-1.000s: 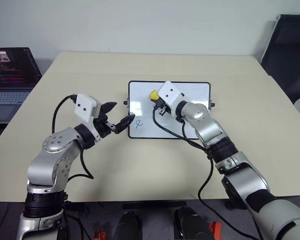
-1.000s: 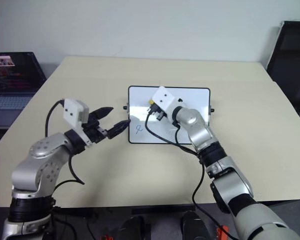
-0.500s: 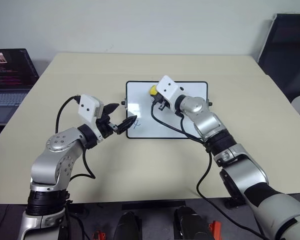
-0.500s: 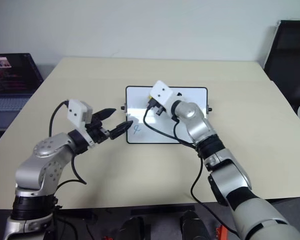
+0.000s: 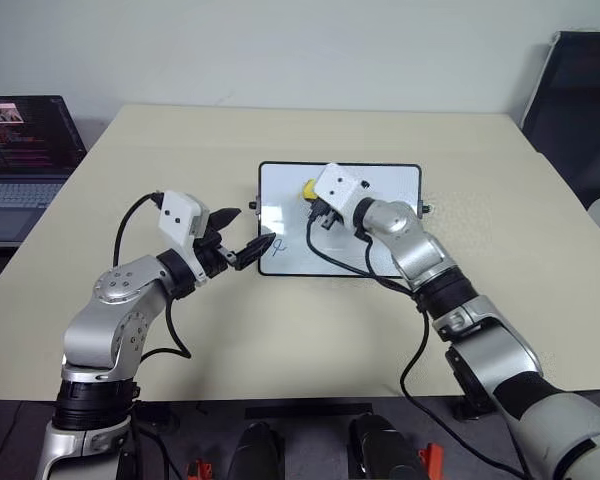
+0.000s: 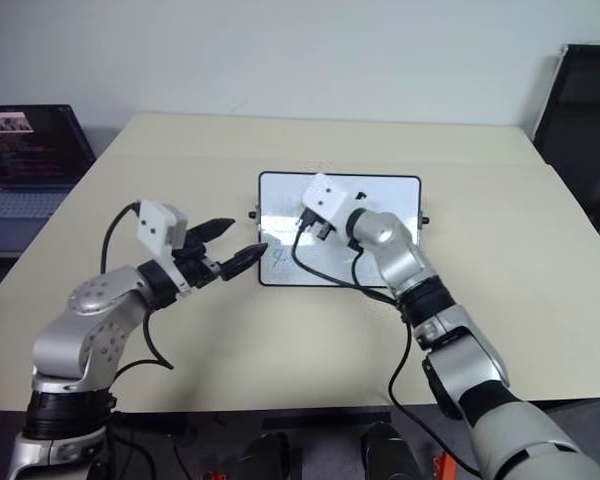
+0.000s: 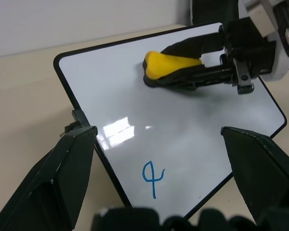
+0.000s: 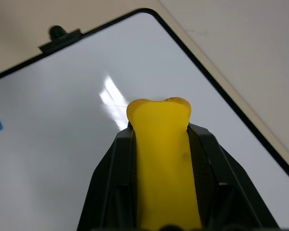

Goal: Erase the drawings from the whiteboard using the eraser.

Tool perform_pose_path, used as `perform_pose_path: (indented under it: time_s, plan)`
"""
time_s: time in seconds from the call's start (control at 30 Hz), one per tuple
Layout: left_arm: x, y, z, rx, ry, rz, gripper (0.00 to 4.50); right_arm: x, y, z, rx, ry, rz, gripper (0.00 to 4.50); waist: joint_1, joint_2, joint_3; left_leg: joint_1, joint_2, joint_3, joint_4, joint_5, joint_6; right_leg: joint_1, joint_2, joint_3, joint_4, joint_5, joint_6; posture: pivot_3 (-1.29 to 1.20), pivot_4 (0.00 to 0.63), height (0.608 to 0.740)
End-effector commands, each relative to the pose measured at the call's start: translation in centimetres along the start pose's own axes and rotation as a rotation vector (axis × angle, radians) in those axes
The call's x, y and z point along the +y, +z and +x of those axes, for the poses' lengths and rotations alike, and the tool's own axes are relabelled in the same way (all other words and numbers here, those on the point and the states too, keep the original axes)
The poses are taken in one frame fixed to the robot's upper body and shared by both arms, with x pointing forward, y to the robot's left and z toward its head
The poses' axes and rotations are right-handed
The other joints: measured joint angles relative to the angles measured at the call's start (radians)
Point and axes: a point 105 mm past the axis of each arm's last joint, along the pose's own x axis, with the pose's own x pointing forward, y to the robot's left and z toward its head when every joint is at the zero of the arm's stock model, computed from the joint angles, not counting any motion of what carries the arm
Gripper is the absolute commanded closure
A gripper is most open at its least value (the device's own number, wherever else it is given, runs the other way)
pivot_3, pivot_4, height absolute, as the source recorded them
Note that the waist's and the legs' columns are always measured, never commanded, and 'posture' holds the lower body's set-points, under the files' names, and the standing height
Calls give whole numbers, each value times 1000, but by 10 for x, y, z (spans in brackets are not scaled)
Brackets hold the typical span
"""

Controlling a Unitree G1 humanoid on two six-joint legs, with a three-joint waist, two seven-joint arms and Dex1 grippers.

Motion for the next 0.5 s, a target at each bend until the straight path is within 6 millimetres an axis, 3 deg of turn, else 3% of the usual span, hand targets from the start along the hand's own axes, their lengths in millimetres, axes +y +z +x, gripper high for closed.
perform_pose_path:
  time_s: [0.03,0.23,0.33,0.5]
  plan:
    - [-1,13,3,-43,-16,39,0,-6,-24,-9,89,4,15,3383,0,0,0,0,0,0,0,0,0,0,0,0,0,0,0,0,150,740]
    - [-1,14,3,-47,-21,38,0,0,-35,-18,142,64,-117,3387,0,0,0,0,0,0,0,0,0,0,0,0,-1,0,0,0,150,740]
    - [-1,14,3,-47,-21,38,0,-2,-25,-16,117,57,-153,3389,0,0,0,0,0,-1,0,0,0,0,0,0,0,0,0,0,150,740]
    - [0,12,-1,-42,-12,36,0,5,4,-10,6,67,14,3389,-3,0,0,0,0,0,0,0,0,0,0,0,0,0,0,0,150,740]
